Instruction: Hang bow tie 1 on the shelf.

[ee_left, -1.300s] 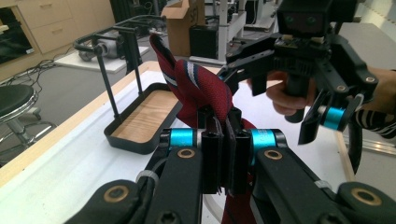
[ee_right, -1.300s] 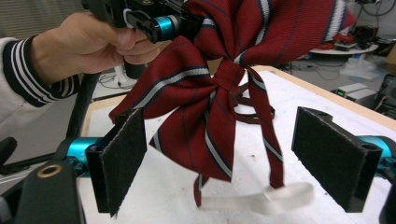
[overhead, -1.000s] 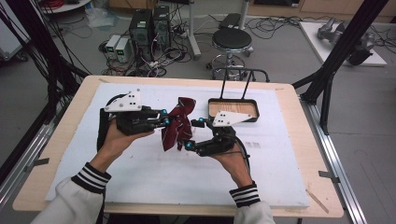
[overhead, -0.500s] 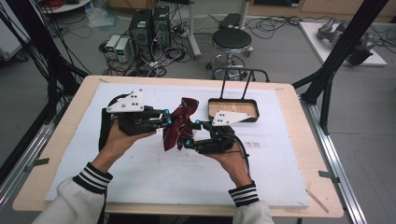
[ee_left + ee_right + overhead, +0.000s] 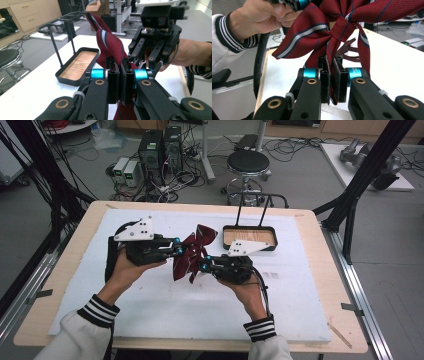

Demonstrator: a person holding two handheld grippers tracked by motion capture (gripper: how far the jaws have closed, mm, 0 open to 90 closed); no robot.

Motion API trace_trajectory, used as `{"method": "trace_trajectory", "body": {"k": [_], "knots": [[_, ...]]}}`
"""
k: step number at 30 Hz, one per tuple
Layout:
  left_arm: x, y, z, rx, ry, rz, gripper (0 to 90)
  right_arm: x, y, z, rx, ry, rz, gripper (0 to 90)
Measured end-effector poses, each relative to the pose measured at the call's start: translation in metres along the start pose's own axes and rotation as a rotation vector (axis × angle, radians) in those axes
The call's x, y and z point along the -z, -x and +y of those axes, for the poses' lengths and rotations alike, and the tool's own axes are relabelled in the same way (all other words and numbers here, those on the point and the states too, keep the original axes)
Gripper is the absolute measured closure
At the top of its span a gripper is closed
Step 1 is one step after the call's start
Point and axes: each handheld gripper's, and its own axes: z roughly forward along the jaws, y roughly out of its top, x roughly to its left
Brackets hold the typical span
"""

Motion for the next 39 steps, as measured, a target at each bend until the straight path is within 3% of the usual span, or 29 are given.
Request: {"method": "trace_trajectory", "body": {"k": [5,6,9,10,11,12,13,14,21,24,30,39], "knots": [[-0.001,-0.002,-0.002,0.01,-0.002,0.007,86.2,0.002,-0.001,0.0,0.004,-0.006,-0.005,86.2],[-0.002,-0.002,-0.003,0.009,-0.008,0.02,81.0,0.002,-0.001,0.001,0.007,-0.011,-0.006,86.2],[-0.003,-0.001,-0.004,0.019,-0.015,0.056,53.1,0.005,-0.001,0.001,0.008,-0.011,-0.016,86.1],[-0.003,-0.002,-0.005,0.026,-0.022,0.069,53.1,0.005,-0.001,0.001,0.008,-0.011,-0.016,86.1],[-0.004,-0.002,-0.005,0.039,-0.017,0.077,34.2,0.007,0.0,0.001,0.001,-0.002,-0.027,86.1],[-0.003,-0.003,-0.006,0.042,-0.019,0.1,27.5,0.009,0.001,0.001,0.001,0.004,-0.03,86.1],[-0.003,-0.003,-0.007,0.043,-0.016,0.124,27.5,0.009,0.001,0.001,0.001,0.004,-0.03,86.1],[-0.002,-0.004,-0.008,0.048,-0.009,0.131,17.4,0.012,0.002,0.001,-0.003,0.008,-0.041,86.1],[0.01,-0.007,-0.022,0.044,0.042,0.149,14.3,0.02,0.004,0.002,-0.006,0.022,-0.081,86.1],[0.021,-0.008,-0.036,0.044,0.071,0.18,14.3,0.028,0.008,0.002,-0.021,0.036,-0.107,86.1],[0.032,-0.008,-0.058,0.046,0.08,0.23,14.3,0.037,0.012,0.003,-0.028,0.068,-0.163,86.2],[0.045,-0.007,-0.088,0.075,0.085,0.265,14.3,0.046,0.02,0.005,-0.028,0.081,-0.246,86.4]]}}
